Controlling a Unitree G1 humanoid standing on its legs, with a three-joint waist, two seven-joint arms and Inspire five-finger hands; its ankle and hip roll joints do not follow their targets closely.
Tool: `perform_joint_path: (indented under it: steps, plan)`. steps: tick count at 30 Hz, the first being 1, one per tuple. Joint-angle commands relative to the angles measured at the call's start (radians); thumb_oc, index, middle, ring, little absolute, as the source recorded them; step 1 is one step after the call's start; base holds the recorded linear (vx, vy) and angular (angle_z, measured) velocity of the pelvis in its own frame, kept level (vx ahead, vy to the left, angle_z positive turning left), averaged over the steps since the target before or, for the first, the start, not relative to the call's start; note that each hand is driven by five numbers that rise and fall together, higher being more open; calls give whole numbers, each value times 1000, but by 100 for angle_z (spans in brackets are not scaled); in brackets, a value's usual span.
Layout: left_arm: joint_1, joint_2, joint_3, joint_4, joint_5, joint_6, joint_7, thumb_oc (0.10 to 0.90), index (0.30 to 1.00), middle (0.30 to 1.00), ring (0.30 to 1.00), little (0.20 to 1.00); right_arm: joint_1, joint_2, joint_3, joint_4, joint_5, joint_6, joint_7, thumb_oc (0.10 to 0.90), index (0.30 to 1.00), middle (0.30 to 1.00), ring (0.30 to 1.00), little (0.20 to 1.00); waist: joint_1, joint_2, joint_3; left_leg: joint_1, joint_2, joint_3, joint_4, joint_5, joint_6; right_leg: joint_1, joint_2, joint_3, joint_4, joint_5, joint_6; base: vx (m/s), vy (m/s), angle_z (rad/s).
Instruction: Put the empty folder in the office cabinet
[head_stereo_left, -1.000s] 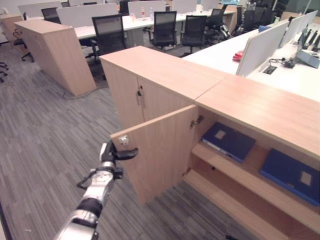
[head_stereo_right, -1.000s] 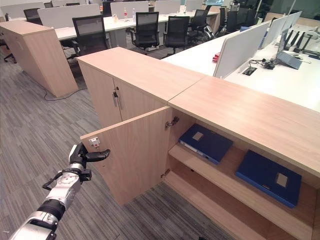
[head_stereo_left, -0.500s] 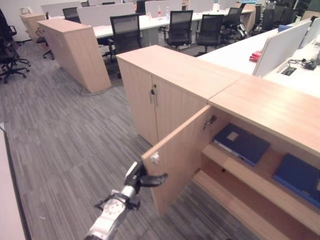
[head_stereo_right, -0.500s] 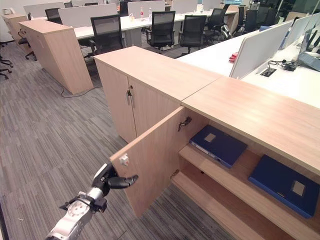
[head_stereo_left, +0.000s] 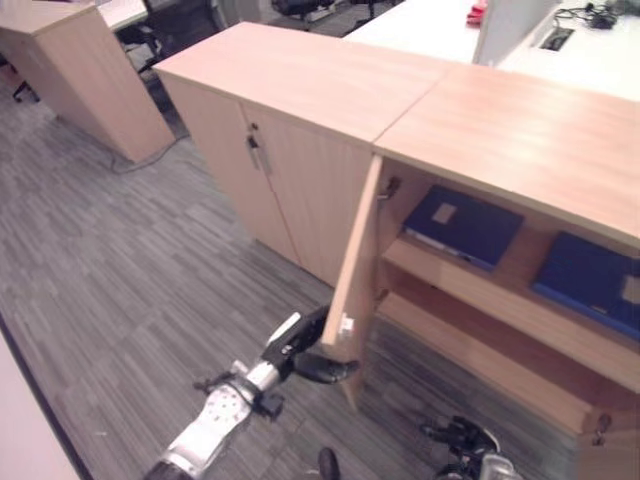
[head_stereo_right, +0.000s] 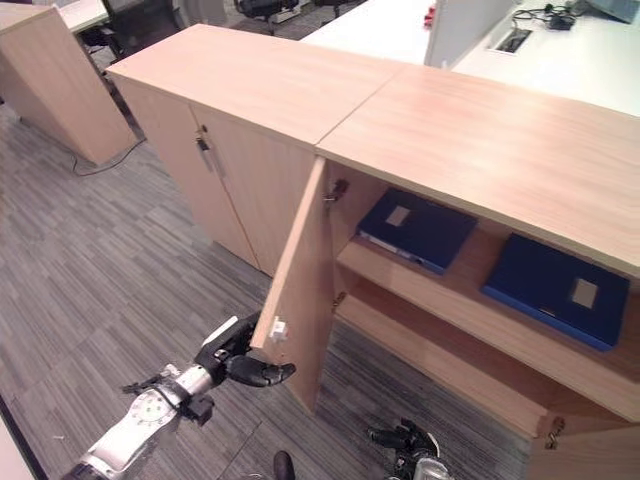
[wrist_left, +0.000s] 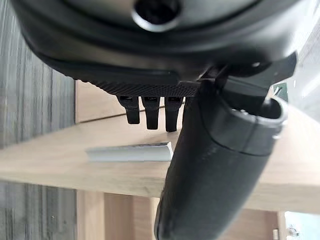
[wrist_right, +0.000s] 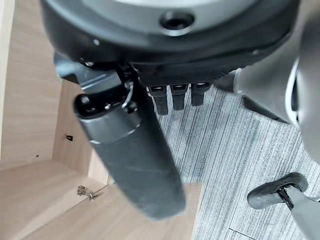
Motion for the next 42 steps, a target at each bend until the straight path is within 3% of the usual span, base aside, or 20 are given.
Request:
perform_joint_path:
  steps: [1, 7, 10, 13, 15, 18, 19, 20, 21, 23, 29, 33, 42]
  plan:
    - [-151, -127, -21, -125, -39, -93, -57, 800, 900, 900, 900, 900, -6, -34, 26, 6, -6, -20, 4, 800, 900, 900, 900, 900, -65, 32, -53, -7, -18, -29, 9, -105, -9, 25, 75, 103, -89, -41, 23, 19, -143, -56]
    - [-147, -184, -27, -109, -83, -80, -68, 800, 900, 900, 900, 900, -7, -76, 40, -8, -26, -22, 6, 800, 900, 900, 900, 900, -121, 66, -38, 9, 25, 5, 25, -80, -45, 64, 142, 165, -173, -44, -6, 4, -130, -32]
    - [-154, -205, -33, -95, -88, -72, -68, 800, 900, 900, 900, 900, -4, -103, 22, -6, -20, -24, 5, 800, 900, 900, 900, 900, -157, 66, -16, -11, 73, 29, 146, -93, -78, 85, 173, 201, -197, -66, -28, 2, -167, -27]
    - [-151, -223, -31, -77, -98, -71, -62, 800, 900, 900, 900, 900, 8, -123, 7, 1, -4, -28, -4, 800, 900, 900, 900, 900, -174, 54, 7, -48, 148, 35, 274, -51, -110, 121, 205, 243, -226, -92, -55, 12, -172, -37]
    - [-144, -234, -28, -66, -103, -73, -46, 800, 900, 900, 900, 900, 5, -139, 1, 3, 0, -25, -12, 800, 900, 900, 900, 900, -168, 49, 18, -62, 144, -39, 309, -21, -110, 118, 215, 277, -226, -97, -62, 26, -54, -38]
    - [-131, -245, -20, -60, -107, -77, -22, 800, 900, 900, 900, 900, 7, -154, -11, 20, 5, -19, -22, 800, 900, 900, 900, 900, -129, 34, 11, -106, 45, -224, 219, -84, -77, 105, 212, 350, -222, -100, -51, 149, -23, -82]
    - [-128, -246, -16, -54, -105, -82, -14, 800, 900, 900, 900, 900, 7, -158, -10, 22, 3, -18, -22, 800, 900, 900, 900, 900, -118, 34, 10, -110, 18, -285, 175, -85, -75, 104, 220, 377, -224, -100, -48, 98, -13, -68]
    - [-128, -246, -16, -54, -105, -82, -14, 800, 900, 900, 900, 900, 7, -158, -10, 22, 3, -18, -22, 800, 900, 900, 900, 900, -118, 34, 9, -110, 18, -285, 174, -84, -75, 103, 220, 377, -224, -100, -48, 179, -16, -121]
    - [-116, -241, -4, -58, -96, -86, -4, 800, 900, 900, 900, 900, 9, -165, -15, 36, -11, -17, -30, 800, 900, 900, 900, 900, -86, 29, 12, -158, -51, -420, 130, -57, -74, 107, 229, 422, -222, -96, -53, 158, -50, -156]
    - [-111, -231, 13, -61, -96, -95, -1, 800, 900, 900, 900, 900, 10, -160, -17, 44, -17, -18, -30, 800, 900, 900, 900, 900, -87, 26, 10, -146, -66, -475, 82, -52, -69, 97, 250, 470, -223, -93, -53, 122, -54, -138]
    - [-101, -204, 76, -91, -94, -94, 40, 800, 900, 900, 900, 900, 54, -77, 5, 23, -9, -16, -23, 800, 900, 900, 900, 900, -126, 21, -44, -37, -53, -398, -5, -48, -34, 93, 262, 553, -223, -62, -52, 112, 51, -66]
    - [-116, -198, 133, -139, -113, -104, 65, 800, 900, 900, 900, 900, 69, -42, 28, 14, -25, -9, -12, 800, 900, 900, 900, 900, -140, 13, -62, -5, -58, -350, -5, -75, -20, 105, 250, 564, -225, -58, -42, 81, 42, -91]
    - [-148, -193, 252, -148, -96, -116, 135, 800, 900, 900, 900, 900, 84, -36, 15, 20, -34, -1, -9, 800, 900, 900, 900, 900, -146, 1, -83, 22, -63, -330, -5, -108, -14, 127, 228, 544, -231, -63, -28, 24, 10, -3]
